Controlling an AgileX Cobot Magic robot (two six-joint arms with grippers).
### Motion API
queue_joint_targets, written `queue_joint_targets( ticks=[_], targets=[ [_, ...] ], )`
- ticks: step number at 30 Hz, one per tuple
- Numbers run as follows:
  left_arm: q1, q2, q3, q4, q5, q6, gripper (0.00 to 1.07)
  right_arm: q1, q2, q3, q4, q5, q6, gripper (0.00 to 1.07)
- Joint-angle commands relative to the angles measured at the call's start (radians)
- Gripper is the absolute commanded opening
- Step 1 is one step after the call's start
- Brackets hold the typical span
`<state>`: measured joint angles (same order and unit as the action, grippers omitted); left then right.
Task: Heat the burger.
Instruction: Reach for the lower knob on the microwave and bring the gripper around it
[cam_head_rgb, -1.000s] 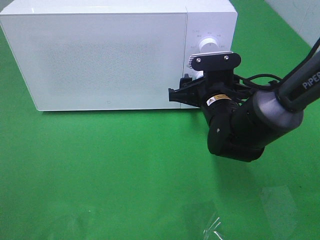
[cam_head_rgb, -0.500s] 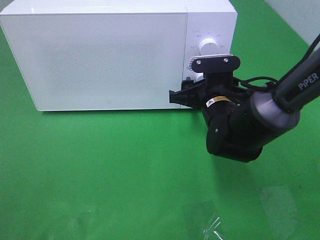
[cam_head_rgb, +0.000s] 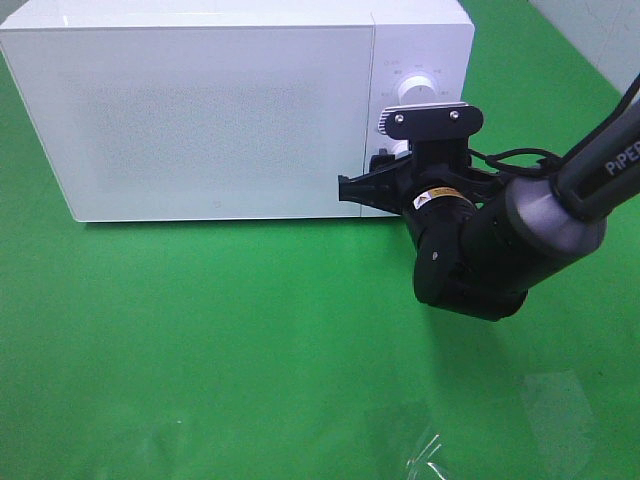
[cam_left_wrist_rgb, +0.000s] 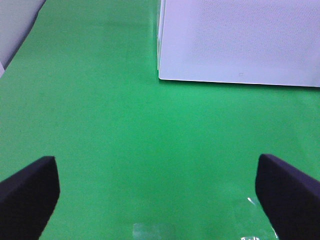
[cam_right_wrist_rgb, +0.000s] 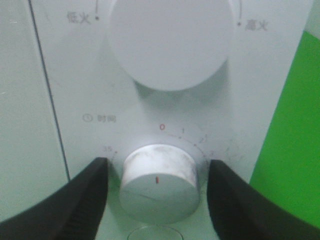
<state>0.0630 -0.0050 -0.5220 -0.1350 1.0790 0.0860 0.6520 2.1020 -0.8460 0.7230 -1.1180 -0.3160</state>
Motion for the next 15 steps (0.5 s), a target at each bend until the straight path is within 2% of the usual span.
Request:
queue_joint_targets(
  ticks=[1, 2, 3, 4, 7, 8, 9, 15],
  targets=[
    [0.0, -0.016, 0.003, -0.002, -0.009, 0.001, 1.0, -0.012, -0.019, -0.021, -0.057, -0.045, -0.005, 0.44],
    [0.0, -0.016, 0.003, -0.002, -0.009, 0.001, 1.0, -0.012, -0.019, -0.021, -0.057, -0.044, -0.005, 0.32],
    [0.0, -0.016, 0.003, -0.002, -0.009, 0.001, 1.0, -0.012, -0.019, -0.021, -0.057, -0.044, -0.005, 0.32],
    [0.0, -0.016, 0.003, -0.002, -0.009, 0.001, 1.0, -0.012, -0.019, -0.021, -0.06, -0.044, -0.004, 0.19],
    [0.0, -0.016, 0.003, -0.002, -0.009, 0.001, 1.0, -0.012, -0.019, -0.021, -0.06, -0.044, -0.004, 0.13],
    [0.0, -0.016, 0.003, -0.002, -0.009, 0.001, 1.0, -0.012, -0.019, -0.021, -0.06, -0.044, -0.003, 0.03],
    [0.0, -0.016, 0.003, -0.002, -0.009, 0.001, 1.0, -0.012, -0.019, -0.021, -0.06, -0.044, 0.003, 0.0],
    [0.0, -0.016, 0.003, -0.002, -0.009, 0.001, 1.0, -0.012, -0.019, -0.021, -0.062, -0.044, 0.118, 0.0]
  ],
)
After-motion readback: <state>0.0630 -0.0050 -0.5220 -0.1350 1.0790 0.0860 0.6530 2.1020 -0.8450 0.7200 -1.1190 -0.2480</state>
